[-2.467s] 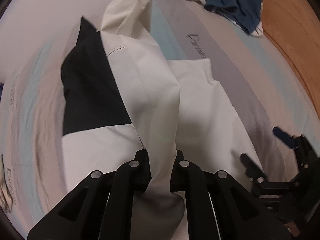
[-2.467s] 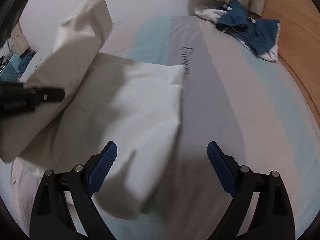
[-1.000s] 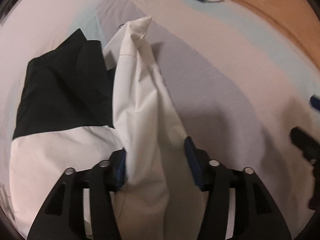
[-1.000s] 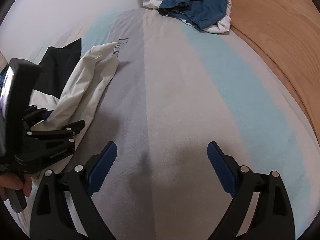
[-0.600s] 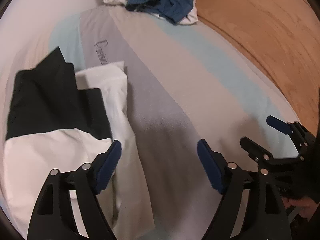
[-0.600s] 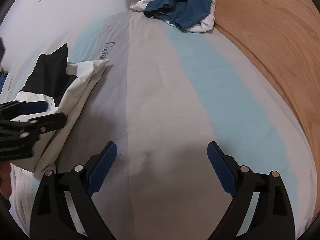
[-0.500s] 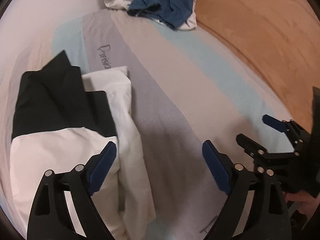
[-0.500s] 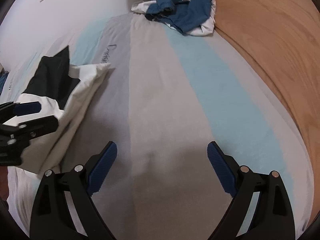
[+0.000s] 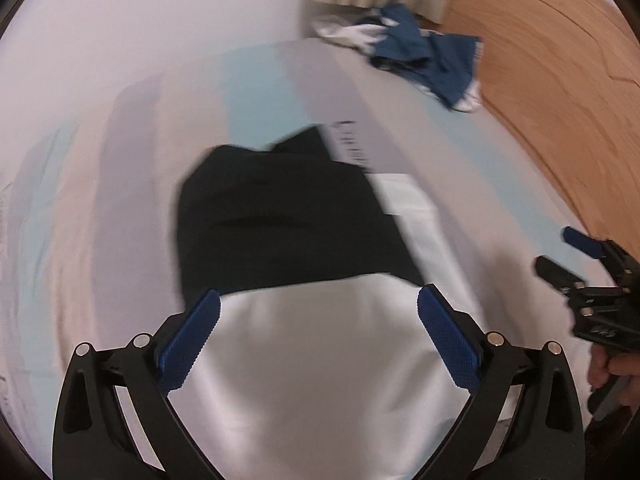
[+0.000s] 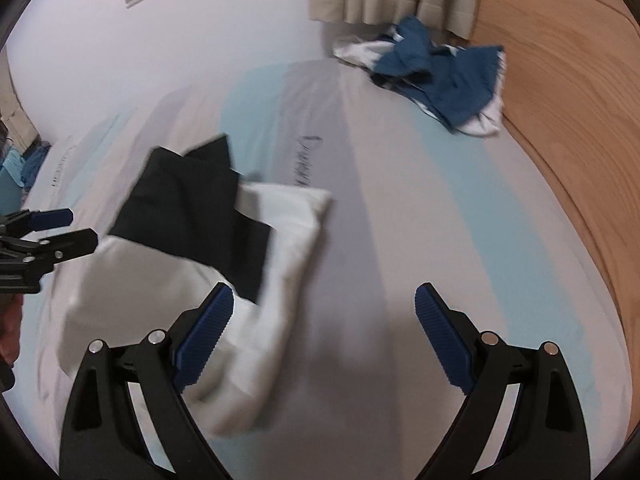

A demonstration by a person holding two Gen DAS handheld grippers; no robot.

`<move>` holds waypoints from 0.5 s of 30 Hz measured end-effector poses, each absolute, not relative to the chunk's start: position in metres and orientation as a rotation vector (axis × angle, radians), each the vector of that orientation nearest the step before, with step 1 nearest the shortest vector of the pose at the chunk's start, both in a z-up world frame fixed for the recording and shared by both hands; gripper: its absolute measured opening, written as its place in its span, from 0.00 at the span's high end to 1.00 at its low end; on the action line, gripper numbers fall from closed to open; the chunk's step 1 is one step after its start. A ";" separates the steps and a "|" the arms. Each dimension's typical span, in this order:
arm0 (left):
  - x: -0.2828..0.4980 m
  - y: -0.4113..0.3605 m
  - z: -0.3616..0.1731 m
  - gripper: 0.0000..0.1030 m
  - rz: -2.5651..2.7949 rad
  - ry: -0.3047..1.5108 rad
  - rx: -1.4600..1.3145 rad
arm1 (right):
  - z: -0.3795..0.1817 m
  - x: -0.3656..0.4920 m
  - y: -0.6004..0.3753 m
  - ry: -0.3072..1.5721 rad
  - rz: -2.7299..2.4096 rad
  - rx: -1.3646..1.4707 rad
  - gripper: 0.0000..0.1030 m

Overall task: Fold large clothes
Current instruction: 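Press the folded jacket bundle flat with both open tools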

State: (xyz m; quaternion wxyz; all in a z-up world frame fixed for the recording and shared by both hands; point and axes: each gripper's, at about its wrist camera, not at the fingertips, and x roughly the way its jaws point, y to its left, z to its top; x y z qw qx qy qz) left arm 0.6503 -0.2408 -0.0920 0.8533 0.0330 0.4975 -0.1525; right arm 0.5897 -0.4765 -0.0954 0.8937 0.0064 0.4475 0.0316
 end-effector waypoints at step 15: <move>0.679 -0.147 -0.151 0.06 -0.345 1.165 0.002 | -0.142 0.676 -0.356 1.163 0.220 0.012 0.14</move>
